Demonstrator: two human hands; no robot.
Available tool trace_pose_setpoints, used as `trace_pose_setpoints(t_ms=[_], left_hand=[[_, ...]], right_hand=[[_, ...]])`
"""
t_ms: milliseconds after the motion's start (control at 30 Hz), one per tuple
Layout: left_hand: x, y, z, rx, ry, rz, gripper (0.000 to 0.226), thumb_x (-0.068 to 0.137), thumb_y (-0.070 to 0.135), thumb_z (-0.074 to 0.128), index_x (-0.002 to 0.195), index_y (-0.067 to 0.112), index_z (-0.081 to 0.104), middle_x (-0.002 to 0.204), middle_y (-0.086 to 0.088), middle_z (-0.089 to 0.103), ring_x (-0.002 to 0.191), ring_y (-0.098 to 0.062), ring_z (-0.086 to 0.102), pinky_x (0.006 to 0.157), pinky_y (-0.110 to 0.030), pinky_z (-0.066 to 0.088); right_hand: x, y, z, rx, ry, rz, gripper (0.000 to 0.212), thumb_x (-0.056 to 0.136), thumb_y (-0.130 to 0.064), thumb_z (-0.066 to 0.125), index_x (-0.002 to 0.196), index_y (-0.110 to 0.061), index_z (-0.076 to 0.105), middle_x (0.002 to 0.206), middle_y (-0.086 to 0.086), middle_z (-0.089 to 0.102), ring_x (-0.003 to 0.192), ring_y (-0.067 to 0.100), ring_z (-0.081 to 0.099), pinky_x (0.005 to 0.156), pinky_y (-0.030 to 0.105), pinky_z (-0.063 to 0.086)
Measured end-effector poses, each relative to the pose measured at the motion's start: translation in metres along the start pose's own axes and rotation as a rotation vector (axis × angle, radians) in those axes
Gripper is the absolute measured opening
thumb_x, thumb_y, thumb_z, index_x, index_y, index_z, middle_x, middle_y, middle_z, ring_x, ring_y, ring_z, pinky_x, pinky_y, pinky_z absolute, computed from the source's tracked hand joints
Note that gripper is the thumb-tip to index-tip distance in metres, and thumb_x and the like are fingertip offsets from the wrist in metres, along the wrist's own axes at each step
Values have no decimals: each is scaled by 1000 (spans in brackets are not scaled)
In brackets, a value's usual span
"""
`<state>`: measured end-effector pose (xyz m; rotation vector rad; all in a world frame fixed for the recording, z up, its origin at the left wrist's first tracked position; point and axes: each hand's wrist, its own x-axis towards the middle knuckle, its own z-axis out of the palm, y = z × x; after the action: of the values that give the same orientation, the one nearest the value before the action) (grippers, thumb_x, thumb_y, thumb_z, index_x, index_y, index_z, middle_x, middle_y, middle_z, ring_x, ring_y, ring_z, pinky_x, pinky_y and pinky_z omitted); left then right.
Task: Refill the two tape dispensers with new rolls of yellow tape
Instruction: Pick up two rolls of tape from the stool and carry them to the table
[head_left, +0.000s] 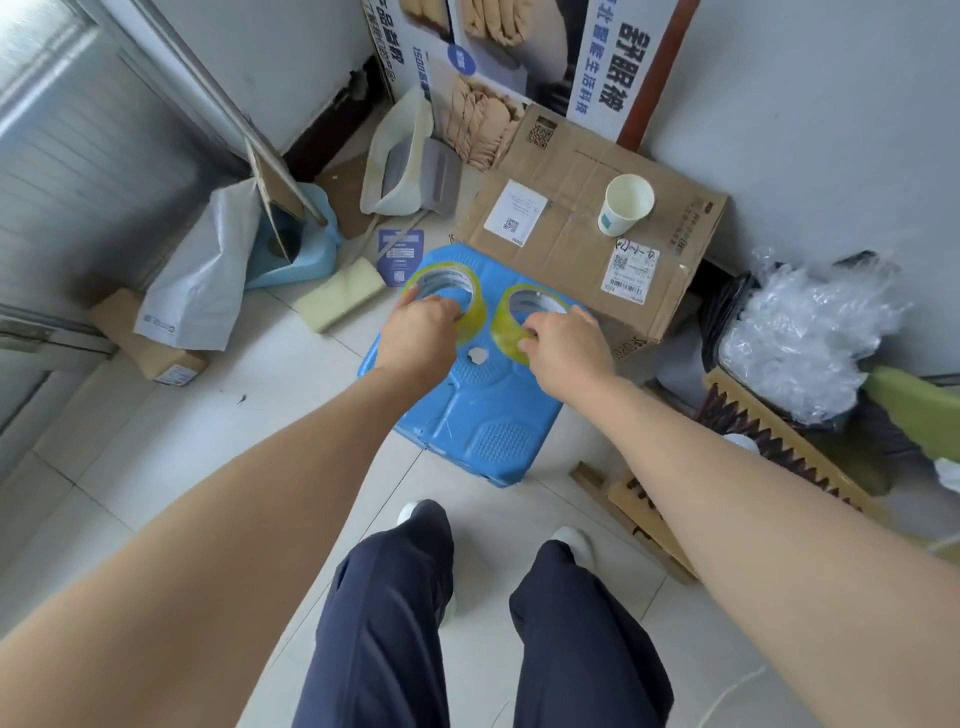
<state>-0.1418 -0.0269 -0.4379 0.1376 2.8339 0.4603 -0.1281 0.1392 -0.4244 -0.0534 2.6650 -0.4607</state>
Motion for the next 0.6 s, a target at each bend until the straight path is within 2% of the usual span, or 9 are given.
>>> trace_pose_setpoints(t_ms=[33,100,133,200,267,367,500,533,600], left_hand=[[-4,3,-16,-40,28,-26,17,87,6,46,90,3,63,96,-18,66,101,-36,56,108,-32,28],[-14,11,-51,-106,72,-64,16,87,9,47,82,1,60,91,-19,65,93,-37,56,100,-31,30],[-21,15,-69,-141,94,-82,15,86,9,48,81,1,58,92,-19,65,92,-36,55,94,-33,33],[-34,26,-109,-221,155,-146,13,84,10,50,88,2,60,98,-18,65,94,-36,56,82,-38,39],[-47,36,-152,-314,220,-241,21,82,11,52,98,5,63,100,-15,66,94,-36,57,73,-36,41],[-69,51,-218,-414,342,-328,17,80,11,53,91,5,64,87,-13,67,86,-34,58,69,-35,42],[-107,68,-295,-500,511,-377,21,81,10,55,99,7,66,97,-12,71,92,-29,62,78,-33,47],[-119,72,-311,-519,558,-384,22,81,10,56,100,7,66,98,-11,71,92,-29,63,80,-33,48],[-146,80,-341,-556,637,-403,20,81,11,57,99,7,66,94,-9,70,89,-25,63,80,-31,48]], right_hand=[[-3,-6,-14,52,19,2,25,97,-17,47,110,-6,65,105,17,69,110,33,56,106,33,29],[-10,-19,-43,168,59,20,24,95,-19,50,108,-5,65,104,18,68,101,35,58,85,35,42],[-14,-28,-58,225,78,32,23,95,-20,52,102,-3,65,97,18,67,94,35,58,75,35,42],[-25,-50,-91,318,114,28,22,94,-19,53,92,0,63,82,14,60,79,31,53,66,35,39],[-40,-74,-127,387,155,-15,22,94,-18,54,89,1,63,77,10,56,73,25,49,64,32,37],[-68,-109,-181,442,209,-119,20,95,-19,53,93,-2,63,79,5,57,74,21,48,63,27,32],[-106,-147,-247,449,286,-289,22,94,-18,55,106,-4,66,87,5,61,81,17,50,64,21,28],[-115,-156,-261,453,294,-330,22,94,-18,55,106,-4,67,88,6,63,81,19,51,66,22,32],[-133,-172,-284,485,296,-394,20,93,-19,56,101,-5,68,89,9,68,82,24,57,74,35,46]])
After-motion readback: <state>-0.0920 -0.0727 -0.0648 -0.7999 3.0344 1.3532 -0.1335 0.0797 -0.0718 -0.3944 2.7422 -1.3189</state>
